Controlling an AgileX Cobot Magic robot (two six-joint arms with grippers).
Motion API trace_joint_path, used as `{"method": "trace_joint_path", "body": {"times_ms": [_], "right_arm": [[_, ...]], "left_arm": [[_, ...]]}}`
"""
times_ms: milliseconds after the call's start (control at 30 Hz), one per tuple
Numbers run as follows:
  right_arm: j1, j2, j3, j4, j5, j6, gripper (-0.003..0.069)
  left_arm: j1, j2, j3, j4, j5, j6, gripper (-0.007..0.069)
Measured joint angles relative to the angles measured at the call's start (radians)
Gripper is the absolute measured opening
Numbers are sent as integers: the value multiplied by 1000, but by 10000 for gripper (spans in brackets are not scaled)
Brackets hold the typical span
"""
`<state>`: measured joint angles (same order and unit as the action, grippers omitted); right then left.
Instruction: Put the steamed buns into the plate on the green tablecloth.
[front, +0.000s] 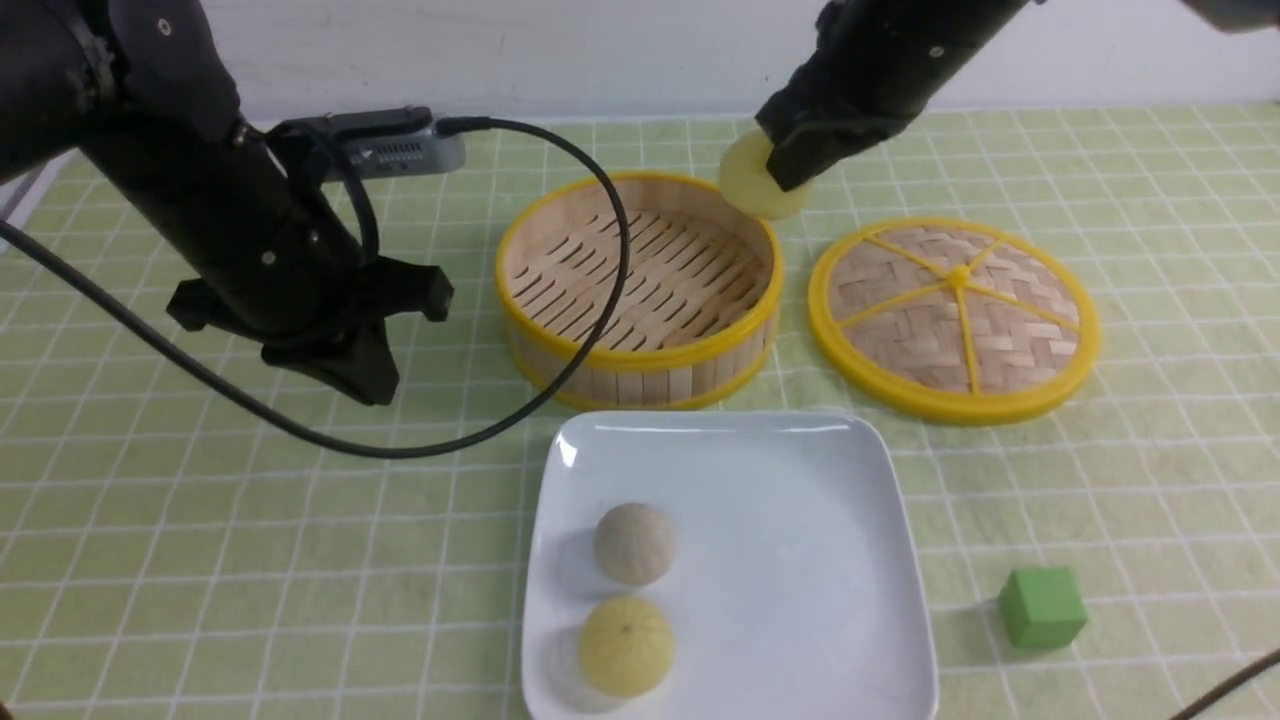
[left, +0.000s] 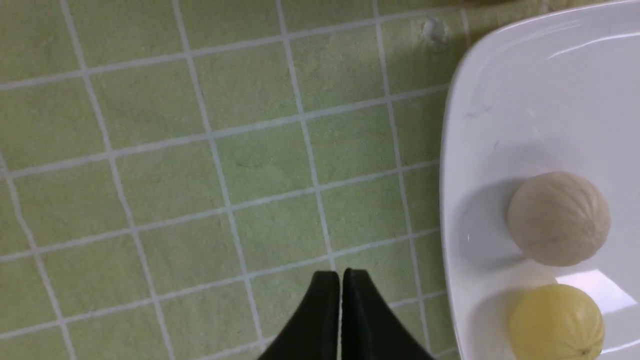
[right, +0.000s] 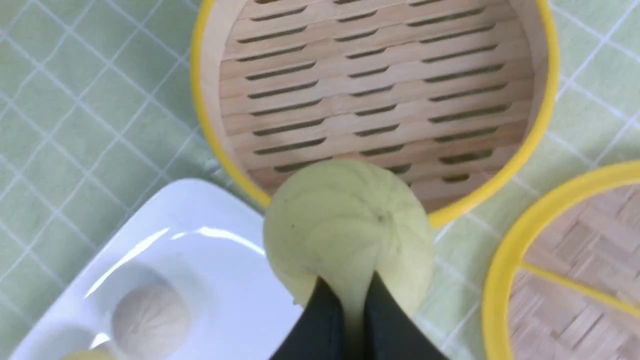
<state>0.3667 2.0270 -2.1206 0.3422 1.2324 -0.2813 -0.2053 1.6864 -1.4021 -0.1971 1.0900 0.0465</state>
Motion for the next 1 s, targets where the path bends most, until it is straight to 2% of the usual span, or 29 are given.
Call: {"method": "trace_joint_path", "body": {"times_ms": [100,167,200,267,333,367,467,533,633,800,900,933,967,1000], "right_arm": [[0,-88,184,5,0,46,15],[0,-158,424,23,-4,65,18],[0,-158,424,23,-4,65,19],[3,-208,691,94,-138,68,34],[10,-210,765,127,-196,64,41],[24,-205,854,174,-310,50,58],[69,-186,966,228,-431,20,122],[93,-184,988,243,-458,8,190],[108,-188,976,240,-450,-2,335],[79,-251,880,155,-263,3,556],[53,-315,814,66,-118,56,599],[50,-320,811,58,-99,61,599],[42,-368,787,-29,-50,105,585],[40,-387,785,-58,-42,123,579]], "left_arm": [[0,0,0,2,0,0,32],[0,0,0,2,-2,0,33],[0,0,0,2,-2,0,34],[0,0,0,2,-5,-5,35],[0,0,0,2,-10,-7,36],[0,0,0,2,-20,-9,37],[0,0,0,3,-26,-10,37],[0,0,0,4,-28,-9,37],[0,0,0,6,-27,-7,38],[0,0,0,8,-24,-7,41],[0,0,0,10,-24,-7,45],[0,0,0,10,-24,-7,45],[0,0,0,10,-24,-7,48],[0,0,0,10,-24,-7,48]]}}
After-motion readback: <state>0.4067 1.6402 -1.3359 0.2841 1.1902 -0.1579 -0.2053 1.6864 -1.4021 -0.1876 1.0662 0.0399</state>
